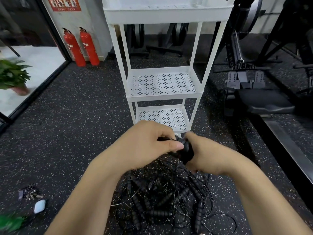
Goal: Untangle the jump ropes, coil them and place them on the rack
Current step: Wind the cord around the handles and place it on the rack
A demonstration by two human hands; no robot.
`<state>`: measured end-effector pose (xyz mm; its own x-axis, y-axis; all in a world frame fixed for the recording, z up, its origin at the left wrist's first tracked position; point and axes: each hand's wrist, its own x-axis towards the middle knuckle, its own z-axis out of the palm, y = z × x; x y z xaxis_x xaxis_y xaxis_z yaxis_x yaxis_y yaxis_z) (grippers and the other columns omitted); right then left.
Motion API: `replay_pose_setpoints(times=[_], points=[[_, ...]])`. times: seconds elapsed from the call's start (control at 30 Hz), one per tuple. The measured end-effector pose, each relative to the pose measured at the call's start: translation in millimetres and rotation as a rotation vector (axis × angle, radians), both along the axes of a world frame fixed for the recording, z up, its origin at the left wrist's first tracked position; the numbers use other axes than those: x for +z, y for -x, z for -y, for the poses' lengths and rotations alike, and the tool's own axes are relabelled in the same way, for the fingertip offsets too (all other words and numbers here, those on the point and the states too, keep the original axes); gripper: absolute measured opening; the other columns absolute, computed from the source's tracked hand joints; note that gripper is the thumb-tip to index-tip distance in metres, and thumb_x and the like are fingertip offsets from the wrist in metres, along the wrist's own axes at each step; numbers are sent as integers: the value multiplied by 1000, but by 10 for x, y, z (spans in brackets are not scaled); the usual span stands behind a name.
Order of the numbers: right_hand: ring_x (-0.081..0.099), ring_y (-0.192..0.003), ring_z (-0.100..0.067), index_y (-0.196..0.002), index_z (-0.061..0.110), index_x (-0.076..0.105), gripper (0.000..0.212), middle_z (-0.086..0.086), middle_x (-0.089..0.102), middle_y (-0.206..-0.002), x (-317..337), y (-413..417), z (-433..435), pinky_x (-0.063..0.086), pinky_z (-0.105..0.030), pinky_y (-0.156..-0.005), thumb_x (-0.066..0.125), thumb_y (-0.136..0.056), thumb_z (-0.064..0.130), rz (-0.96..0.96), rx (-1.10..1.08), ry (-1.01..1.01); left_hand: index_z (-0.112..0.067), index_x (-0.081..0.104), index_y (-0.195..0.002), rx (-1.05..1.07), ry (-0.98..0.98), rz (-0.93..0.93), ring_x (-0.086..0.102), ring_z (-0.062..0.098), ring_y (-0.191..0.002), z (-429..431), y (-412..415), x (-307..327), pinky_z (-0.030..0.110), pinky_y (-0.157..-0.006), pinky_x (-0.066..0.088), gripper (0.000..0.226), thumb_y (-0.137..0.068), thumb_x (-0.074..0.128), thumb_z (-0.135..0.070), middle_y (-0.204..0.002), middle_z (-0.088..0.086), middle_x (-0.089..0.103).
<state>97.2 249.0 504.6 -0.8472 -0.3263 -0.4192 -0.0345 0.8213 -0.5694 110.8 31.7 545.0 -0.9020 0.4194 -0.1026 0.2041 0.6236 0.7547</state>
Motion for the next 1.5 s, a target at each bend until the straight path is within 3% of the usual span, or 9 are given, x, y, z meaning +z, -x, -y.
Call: replay_pose_setpoints(times=[0.17, 0.33, 0.57, 0.67, 0.87, 1.1, 1.23, 1.37, 1.5], points=[[62, -52, -7, -86, 32, 54, 35, 1, 70, -66, 80, -140, 180, 47, -24, -50, 73, -78, 3, 104, 284, -58, -29, 81, -79, 66, -135, 18, 61, 12, -63, 79, 111, -146, 33, -64, 49, 15, -85, 87, -41, -71, -5, 73], [68, -68, -13, -97, 14, 64, 28, 3, 73, -84, 322, -261, 139, 53, -30, -58, 69, -83, -10, 313, 360, 287, -12, 80, -81, 31, -354, 223, 60, 5, -64, 179, 229, -311, 17, -65, 48, 13, -78, 87, -23, -73, 1, 73], [68, -69, -22, -114, 6, 53, 43, -16, 78, -97, 476, -252, -43, 53, -29, -52, 71, -84, -19, 194, 59, 574, -16, 56, -74, 279, -354, 334, 53, 10, -59, -54, 276, -405, 24, -57, 44, 36, -105, 50, 1, -65, -6, 58], [63, -67, -28, -115, 7, 45, 53, -23, 77, -94, 406, -179, -80, 50, -33, -49, 73, -79, -20, 119, -151, 693, -14, 53, -78, 198, -325, 300, 32, 13, -53, -174, 248, -543, 33, -57, 25, 31, -108, 51, -7, -51, -9, 42], [58, -67, -31, -114, 12, 44, 57, -33, 70, -89, 269, -84, -102, 43, -36, -48, 72, -75, -18, 11, -409, 840, -22, 63, -91, 149, -260, 282, 33, 12, -53, -356, 241, -590, 32, -53, 25, 31, -114, 46, -33, -60, -13, 43], [68, -68, -26, -106, 24, 54, 45, -8, 74, -90, 13, 66, -168, 56, -53, -67, 85, -78, 9, -238, -480, 660, -32, 55, -85, 8, 44, 116, 50, 14, -67, -355, 147, -527, 37, -67, 45, 34, -114, 42, -43, -78, -5, 57], [66, -69, -14, -103, 30, 55, 42, 3, 72, -87, -46, 91, -186, 57, -41, -67, 86, -81, 11, -297, -392, 482, -21, 63, -98, -37, 161, 18, 55, 11, -69, -326, 132, -478, 34, -67, 46, 32, -113, 46, -43, -75, -6, 60], [73, -75, -31, -102, 29, 56, 39, -5, 75, -83, -72, 111, -200, 61, -53, -70, 85, -79, 20, -217, -276, 325, -32, 73, -89, -9, 141, -26, 46, 5, -53, -197, 151, -344, 31, -57, 35, 29, -107, 57, -48, -57, -12, 54], [72, -76, -46, -109, 12, 59, 36, -16, 77, -83, 5, 64, -204, 58, -44, -62, 82, -84, 2, 27, -116, 335, -30, 72, -77, 65, 29, -50, 47, 3, -56, -91, 150, -294, 30, -59, 37, 30, -94, 74, -55, -63, -9, 60]])
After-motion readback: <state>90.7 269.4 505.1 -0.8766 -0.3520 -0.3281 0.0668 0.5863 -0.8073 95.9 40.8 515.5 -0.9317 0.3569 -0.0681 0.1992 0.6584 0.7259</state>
